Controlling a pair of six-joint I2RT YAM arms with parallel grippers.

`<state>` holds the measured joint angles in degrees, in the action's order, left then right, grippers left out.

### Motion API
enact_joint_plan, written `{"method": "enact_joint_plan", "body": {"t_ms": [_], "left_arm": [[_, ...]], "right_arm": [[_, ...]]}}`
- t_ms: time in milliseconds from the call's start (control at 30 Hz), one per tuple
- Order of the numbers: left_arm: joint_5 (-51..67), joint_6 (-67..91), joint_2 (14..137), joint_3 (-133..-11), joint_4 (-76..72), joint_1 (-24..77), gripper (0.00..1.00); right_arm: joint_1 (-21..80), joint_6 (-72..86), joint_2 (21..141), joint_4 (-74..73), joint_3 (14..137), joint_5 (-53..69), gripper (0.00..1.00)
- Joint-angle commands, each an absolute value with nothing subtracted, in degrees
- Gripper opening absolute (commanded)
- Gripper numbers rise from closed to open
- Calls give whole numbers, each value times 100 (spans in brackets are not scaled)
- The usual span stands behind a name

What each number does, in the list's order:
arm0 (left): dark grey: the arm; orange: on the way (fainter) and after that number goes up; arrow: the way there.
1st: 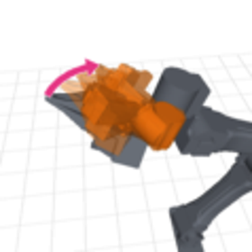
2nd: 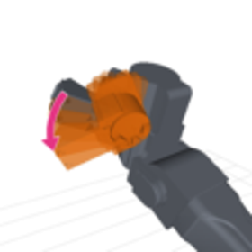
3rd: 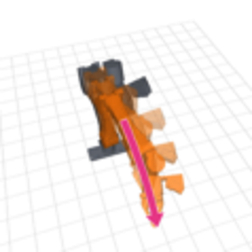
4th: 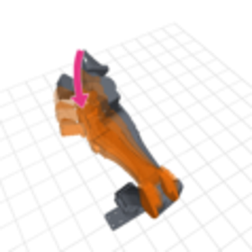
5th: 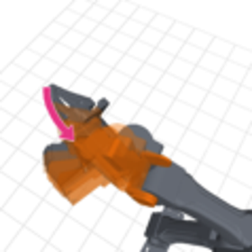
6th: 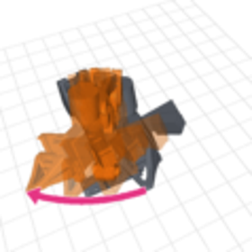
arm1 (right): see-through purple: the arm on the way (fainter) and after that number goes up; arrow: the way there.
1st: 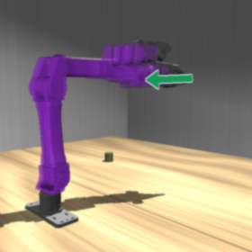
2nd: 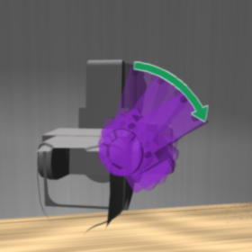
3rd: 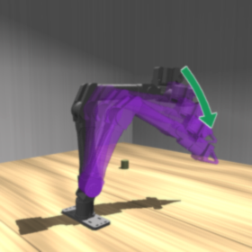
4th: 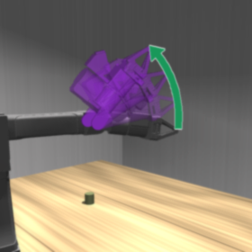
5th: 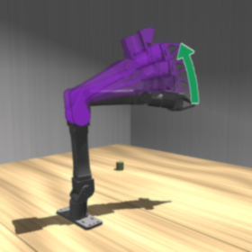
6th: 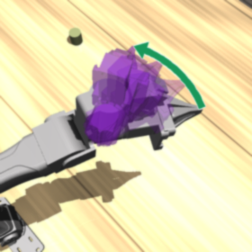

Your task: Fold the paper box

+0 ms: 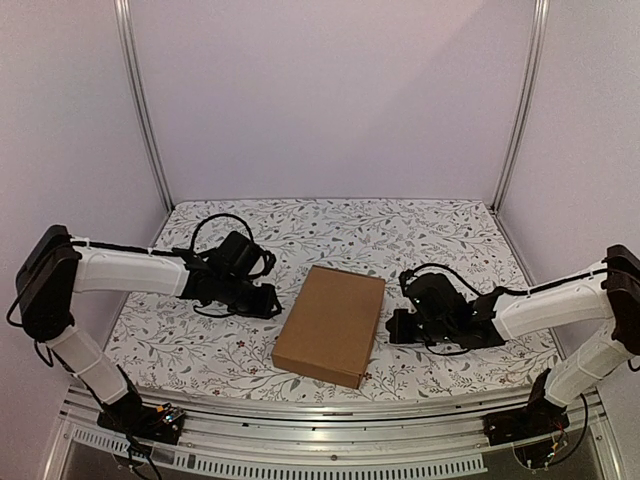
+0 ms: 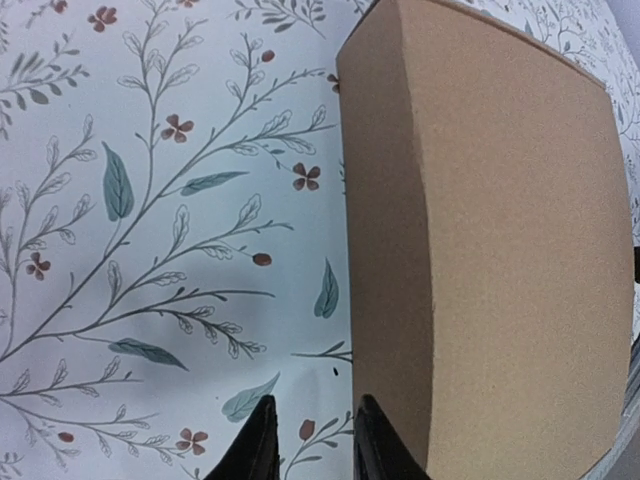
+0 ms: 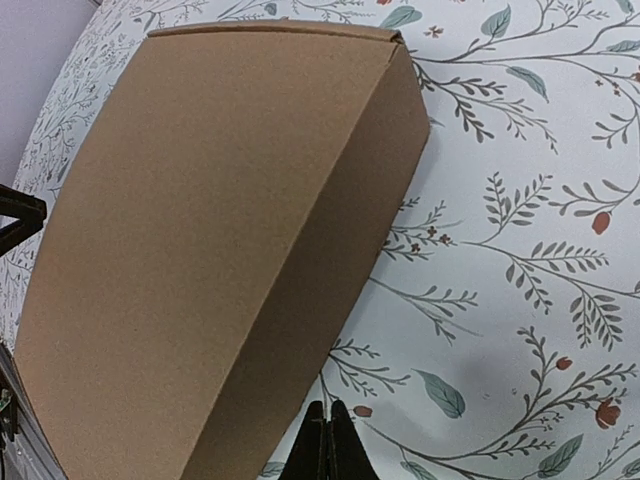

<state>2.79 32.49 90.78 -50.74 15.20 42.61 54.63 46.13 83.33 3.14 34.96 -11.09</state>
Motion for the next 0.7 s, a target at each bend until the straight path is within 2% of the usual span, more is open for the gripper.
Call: {"method": "enact_joint_plan", "body": {"t_ms": [0,467,667], "left_arm": [[576,3231,9416,-5126,1355,4175,24],[1574,3269,10307,-5890,877,4175,19],[1520,3230,10575,-6356,899,4141,18]], "right_arm": [[5484,4518,8748,462,3891,-1041,1],[5140,4200,9716,484,4957,-855,1],[4848,3969,9900,447,5266,-727,1]]}}
